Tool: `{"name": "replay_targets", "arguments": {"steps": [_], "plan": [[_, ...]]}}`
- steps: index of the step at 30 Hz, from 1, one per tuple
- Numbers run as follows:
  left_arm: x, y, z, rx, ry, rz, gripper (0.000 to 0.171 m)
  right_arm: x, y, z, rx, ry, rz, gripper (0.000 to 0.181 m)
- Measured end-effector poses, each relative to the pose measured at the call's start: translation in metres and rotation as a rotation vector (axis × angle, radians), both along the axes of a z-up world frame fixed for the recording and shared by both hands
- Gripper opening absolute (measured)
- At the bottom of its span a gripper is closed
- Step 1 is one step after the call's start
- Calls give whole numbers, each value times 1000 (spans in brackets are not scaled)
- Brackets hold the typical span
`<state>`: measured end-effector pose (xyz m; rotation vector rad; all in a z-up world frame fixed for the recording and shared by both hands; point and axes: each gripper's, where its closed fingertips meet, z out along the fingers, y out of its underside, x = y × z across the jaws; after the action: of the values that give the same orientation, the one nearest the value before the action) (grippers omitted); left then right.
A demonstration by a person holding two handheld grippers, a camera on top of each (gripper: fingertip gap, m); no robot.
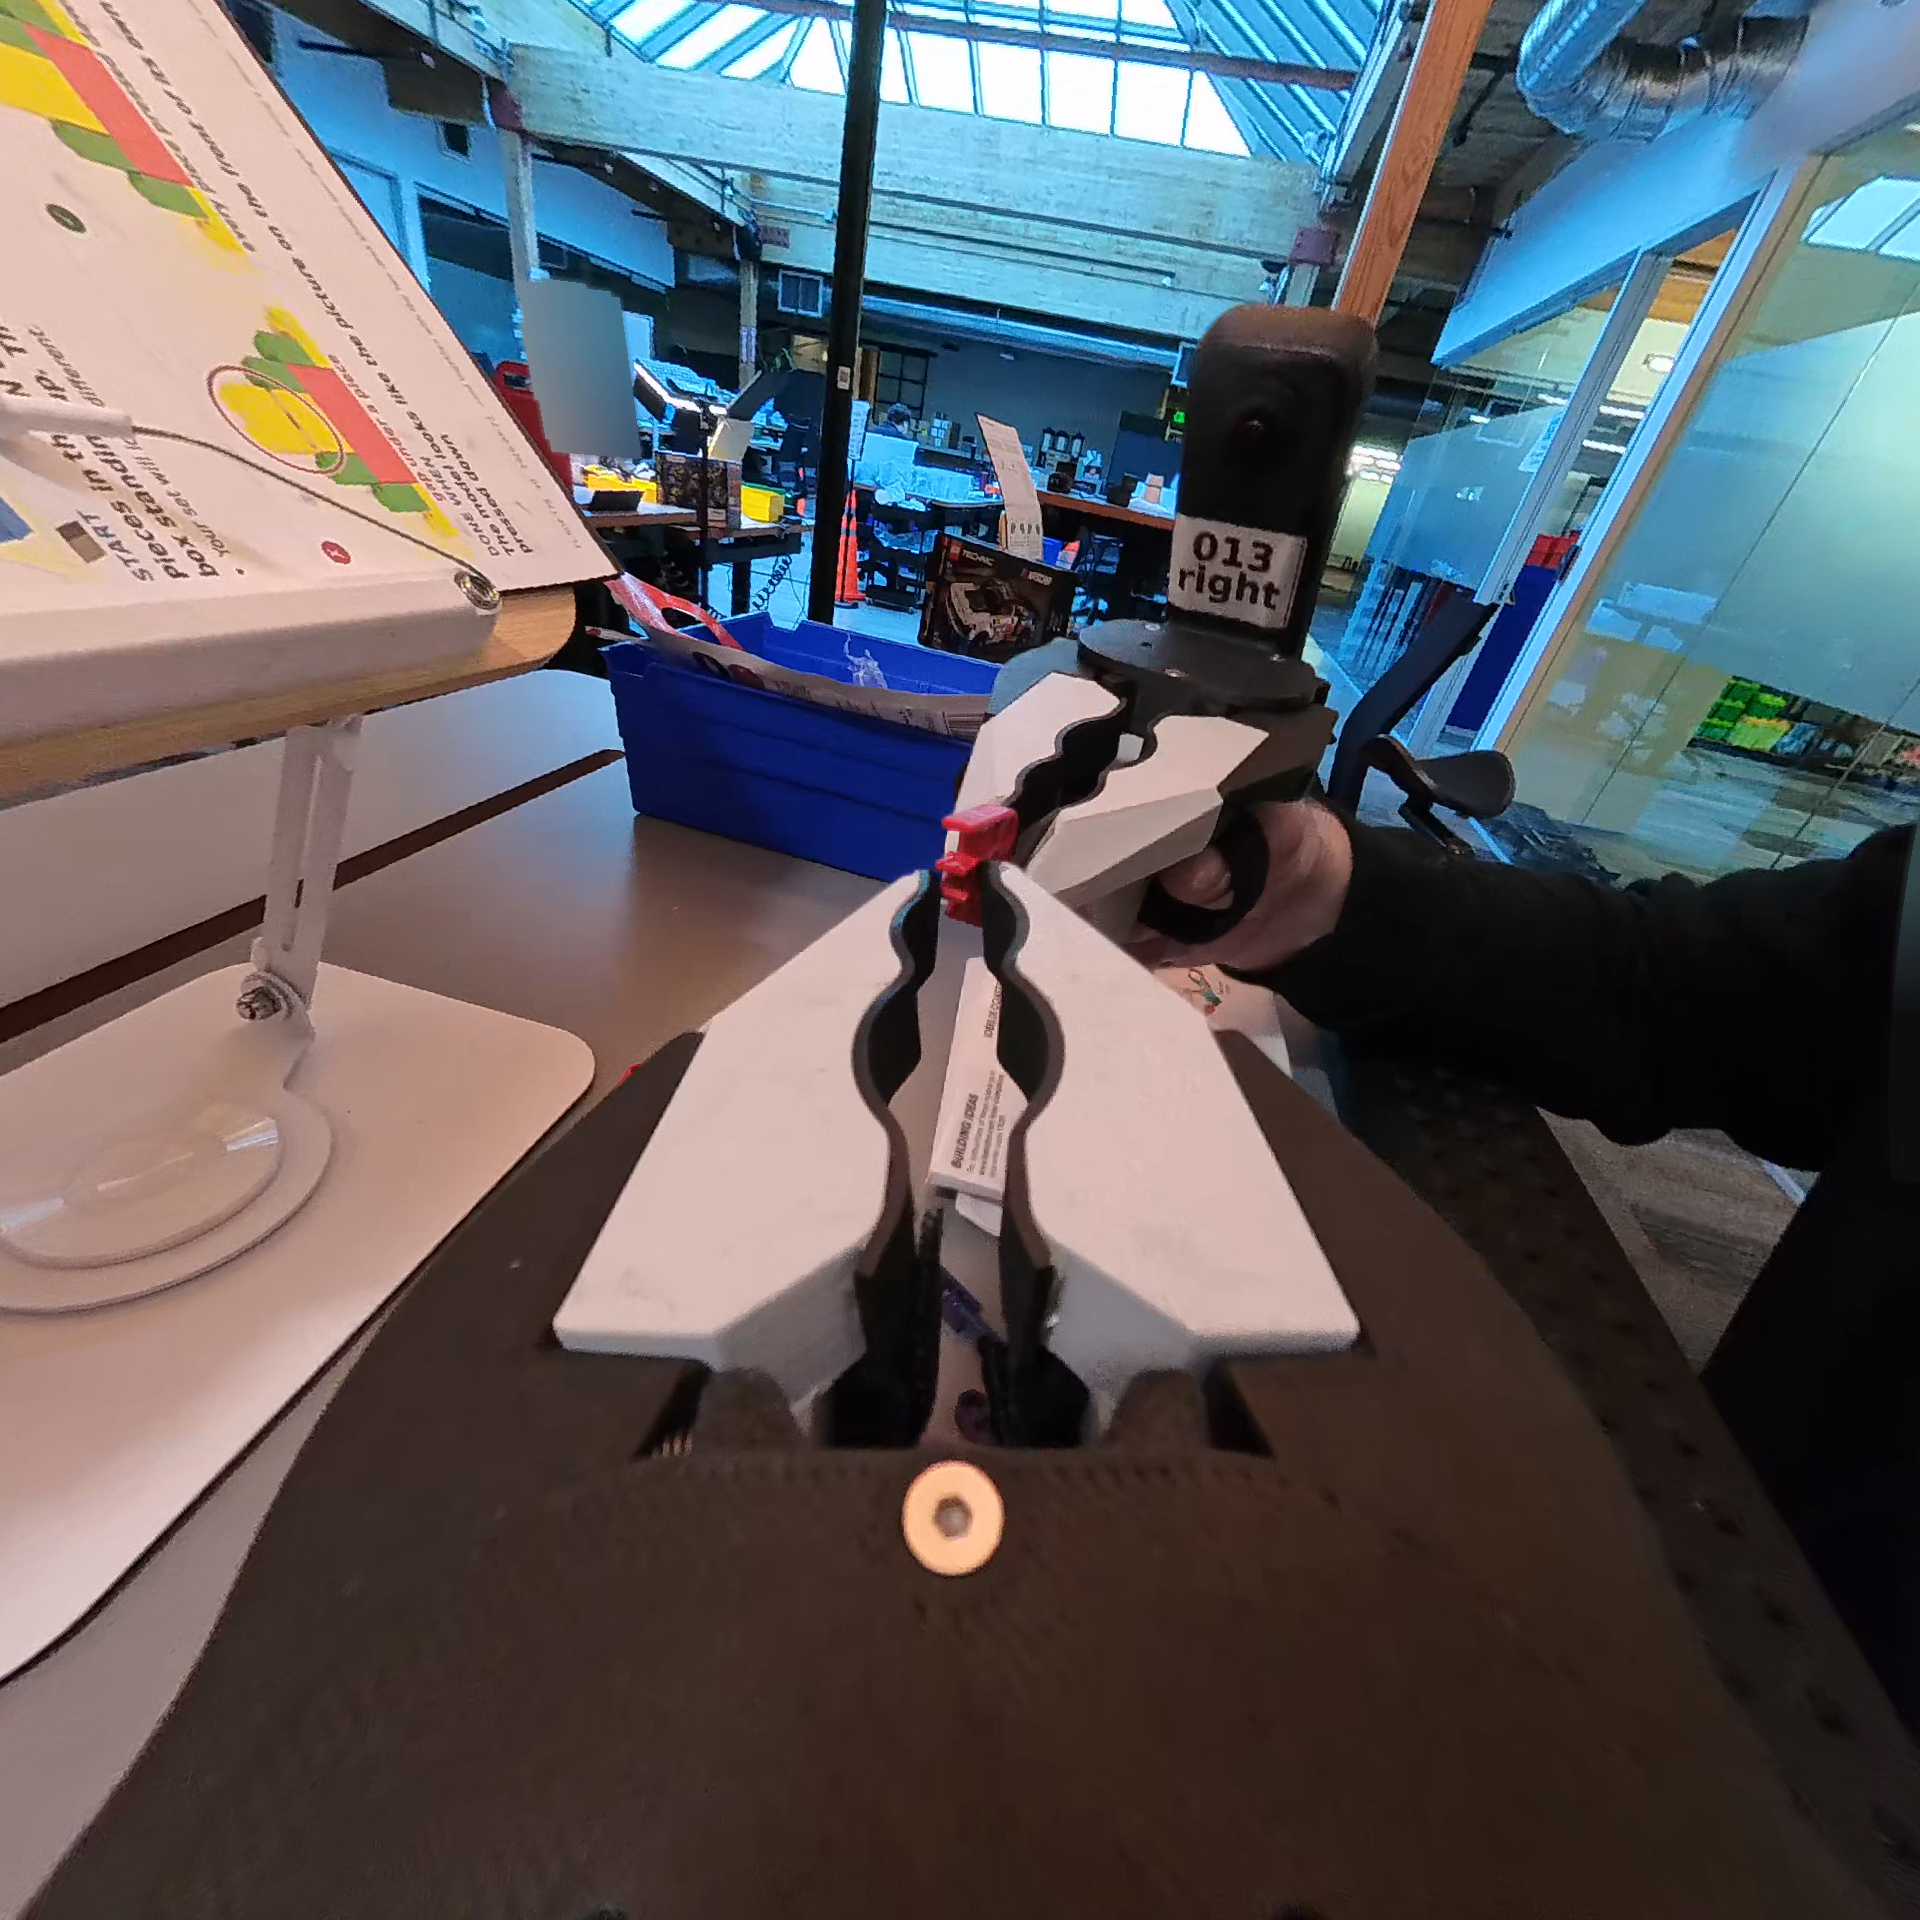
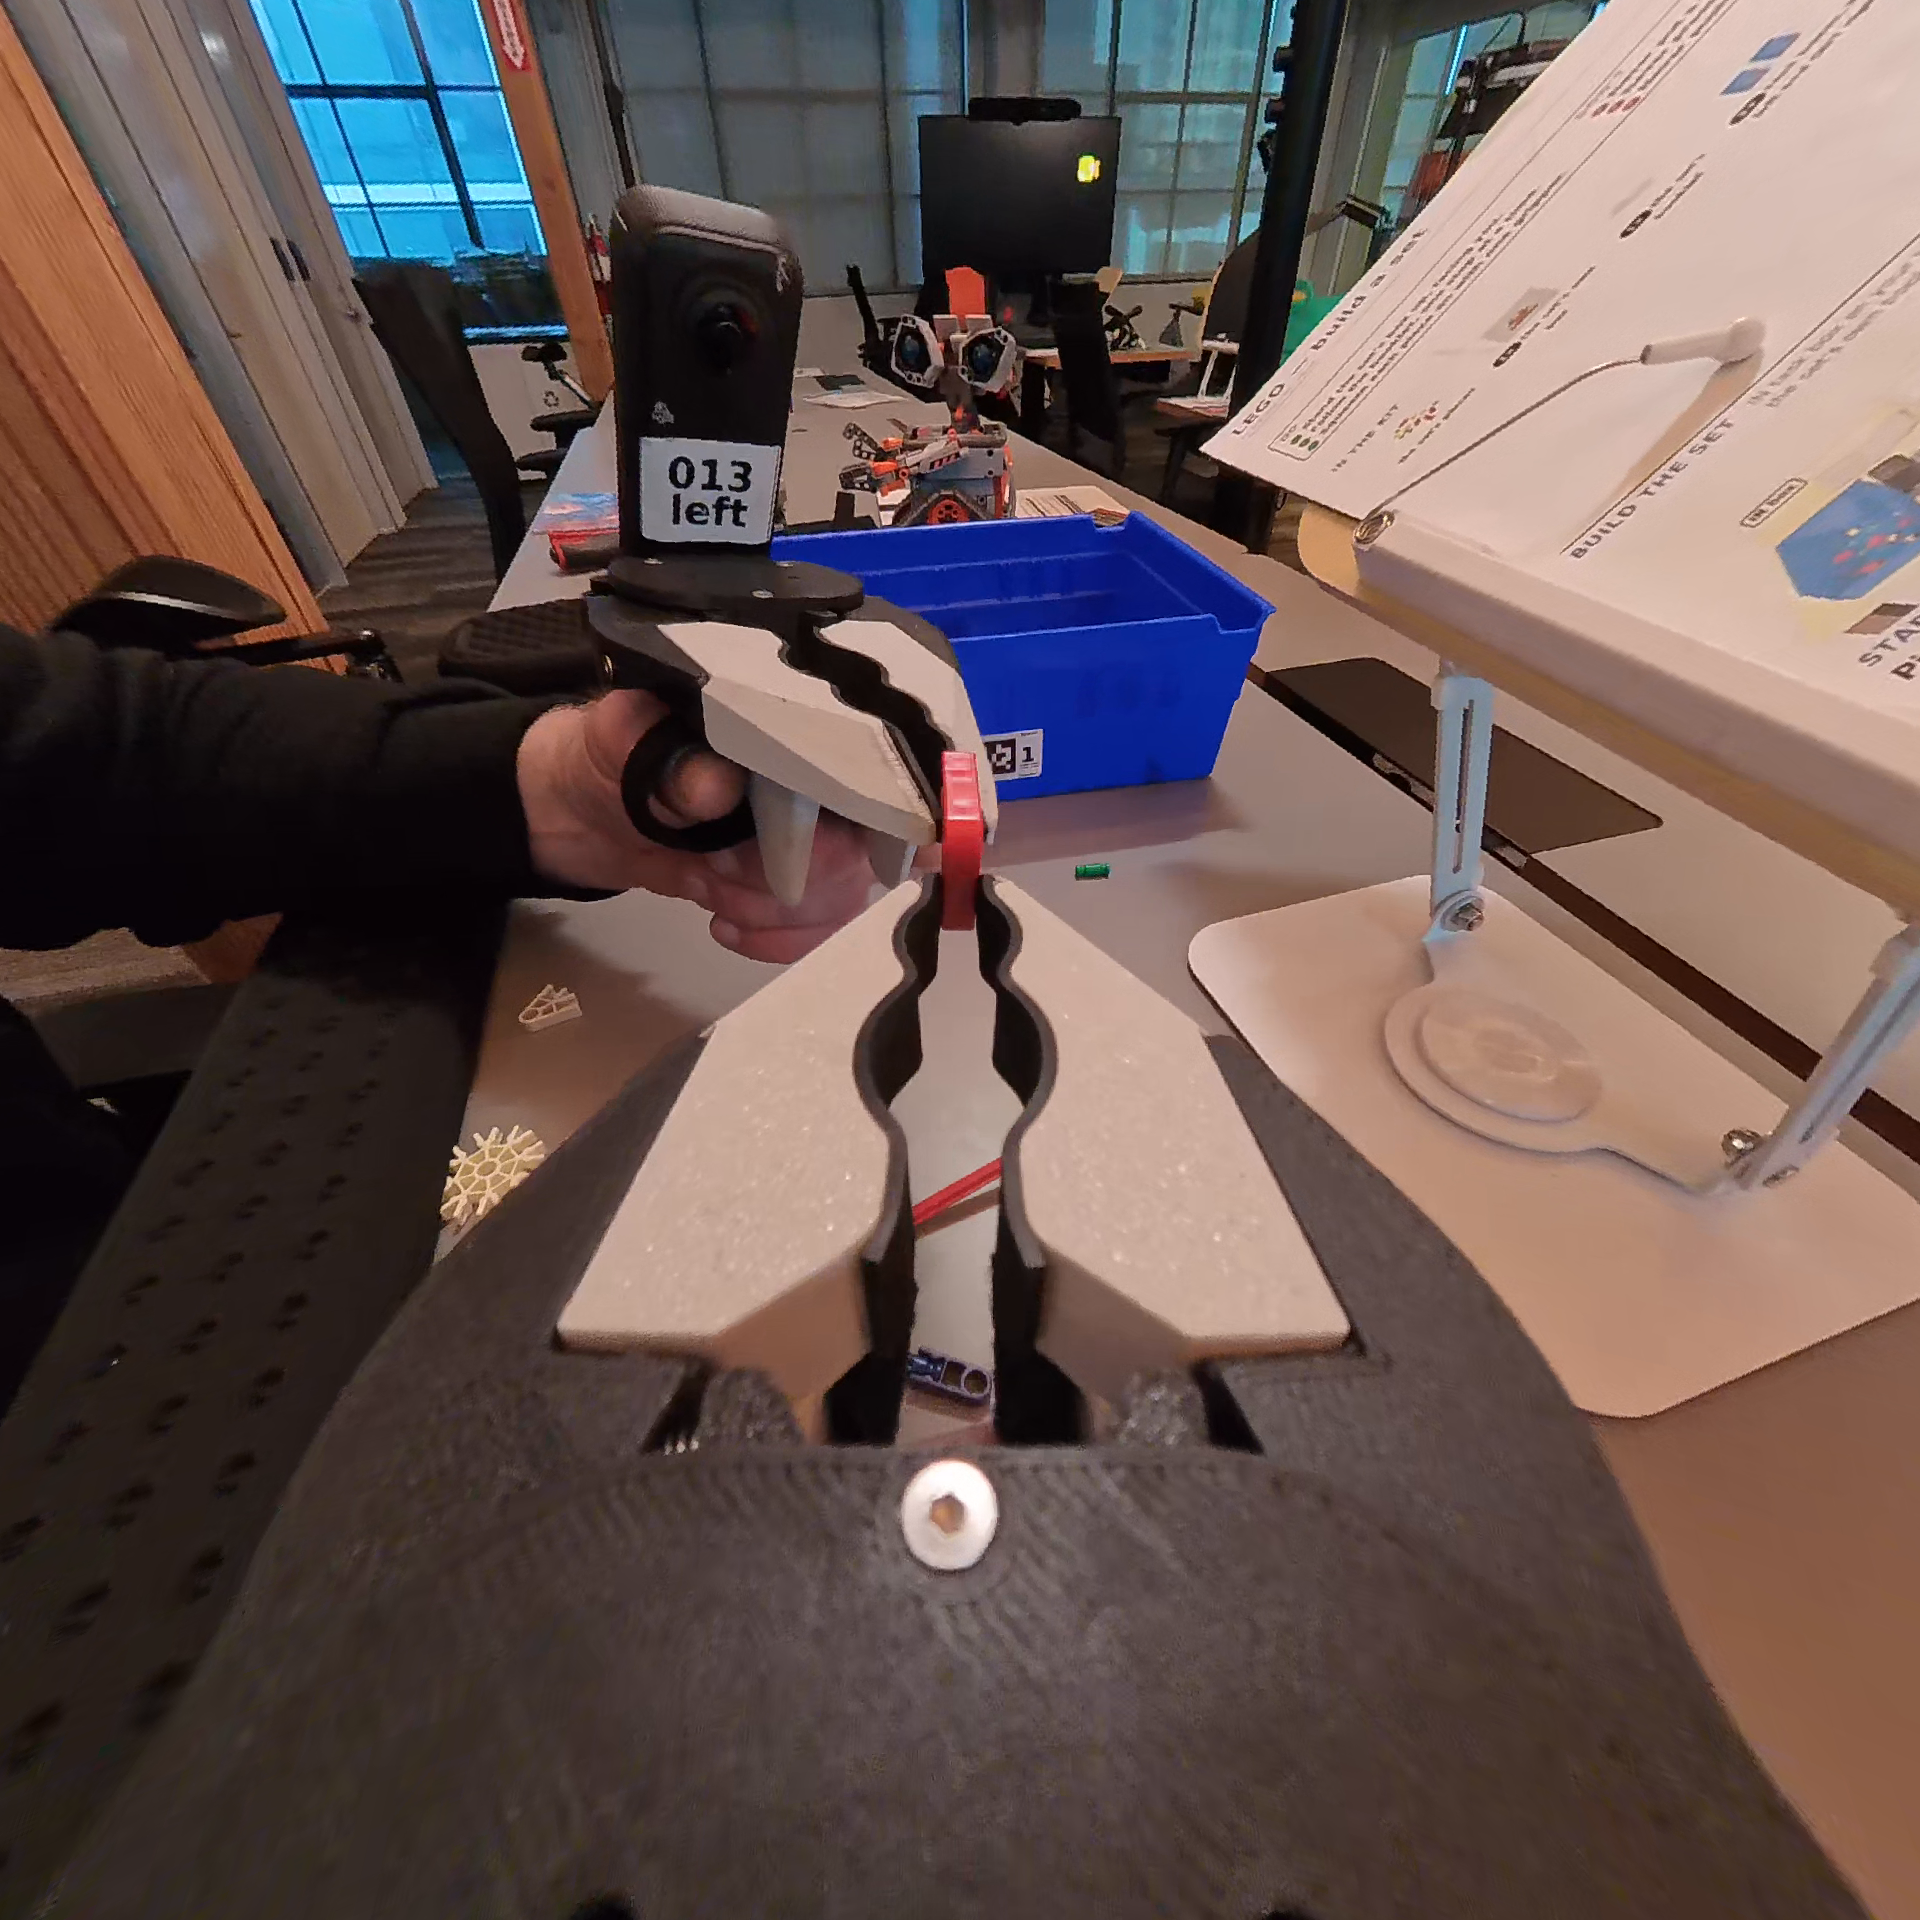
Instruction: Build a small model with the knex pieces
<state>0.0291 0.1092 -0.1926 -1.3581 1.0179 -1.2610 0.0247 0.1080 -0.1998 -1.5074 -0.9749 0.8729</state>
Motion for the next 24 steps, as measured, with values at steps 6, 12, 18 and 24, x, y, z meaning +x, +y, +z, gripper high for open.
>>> {"name": "replay_targets", "arguments": {"steps": [6,12,18,24], "plan": [[0,-1,-5,-11,34,-37,4,2,0,-2,-9,-18,1,6],[0,-4,-7,-17,50,-61,4,4,-3,-2,-2,-44,7,5],[-2,-2,-14,-43,83,-83,4,12,-3,4,-46,5,22,11],[5,-15,-29,-32,175,-147,4,4,-10,-15,-112,-61,83,20]]}}
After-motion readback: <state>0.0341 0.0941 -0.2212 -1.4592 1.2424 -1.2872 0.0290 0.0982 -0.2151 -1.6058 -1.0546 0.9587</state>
